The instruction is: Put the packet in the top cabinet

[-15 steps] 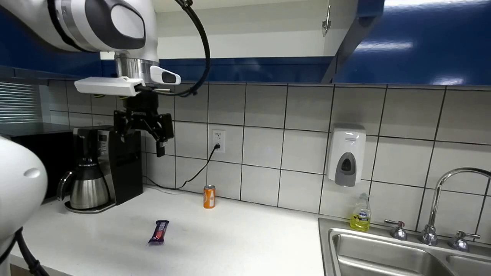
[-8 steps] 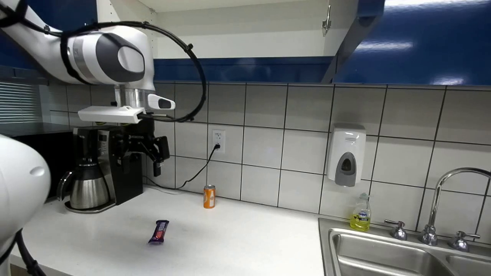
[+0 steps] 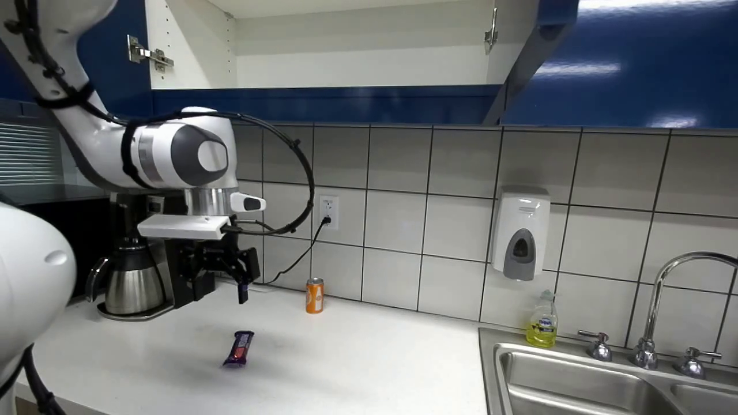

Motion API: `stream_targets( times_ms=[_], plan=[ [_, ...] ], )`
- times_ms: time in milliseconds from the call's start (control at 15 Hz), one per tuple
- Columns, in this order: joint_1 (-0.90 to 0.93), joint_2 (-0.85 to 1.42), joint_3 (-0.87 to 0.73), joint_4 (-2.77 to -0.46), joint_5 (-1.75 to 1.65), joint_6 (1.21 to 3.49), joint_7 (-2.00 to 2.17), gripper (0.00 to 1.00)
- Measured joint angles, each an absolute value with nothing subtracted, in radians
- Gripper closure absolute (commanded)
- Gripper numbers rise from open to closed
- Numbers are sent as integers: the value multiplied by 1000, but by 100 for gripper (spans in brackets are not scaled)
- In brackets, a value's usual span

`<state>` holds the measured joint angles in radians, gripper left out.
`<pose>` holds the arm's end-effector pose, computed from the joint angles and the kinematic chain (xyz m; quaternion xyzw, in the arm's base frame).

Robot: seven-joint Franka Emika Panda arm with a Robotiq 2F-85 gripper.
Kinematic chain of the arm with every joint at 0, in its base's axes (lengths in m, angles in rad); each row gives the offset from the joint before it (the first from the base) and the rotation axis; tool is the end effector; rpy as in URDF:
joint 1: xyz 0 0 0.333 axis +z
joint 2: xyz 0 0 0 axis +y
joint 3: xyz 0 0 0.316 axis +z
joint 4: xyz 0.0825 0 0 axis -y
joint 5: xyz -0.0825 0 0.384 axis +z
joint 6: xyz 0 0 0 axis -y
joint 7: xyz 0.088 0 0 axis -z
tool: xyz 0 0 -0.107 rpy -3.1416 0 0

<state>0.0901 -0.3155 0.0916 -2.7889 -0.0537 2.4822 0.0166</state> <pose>0.3662 0.0649 0.3020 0.9944 0.1013 0.0064 0.0302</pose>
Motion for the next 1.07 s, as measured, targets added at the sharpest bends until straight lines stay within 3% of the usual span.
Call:
stream_targets(
  times_ms=[467,1067],
  plan=[
    [72,-33,96,-2721,-227,2732,170,0],
    [117,267,77,-2482,-434,2786,373,0]
  ],
)
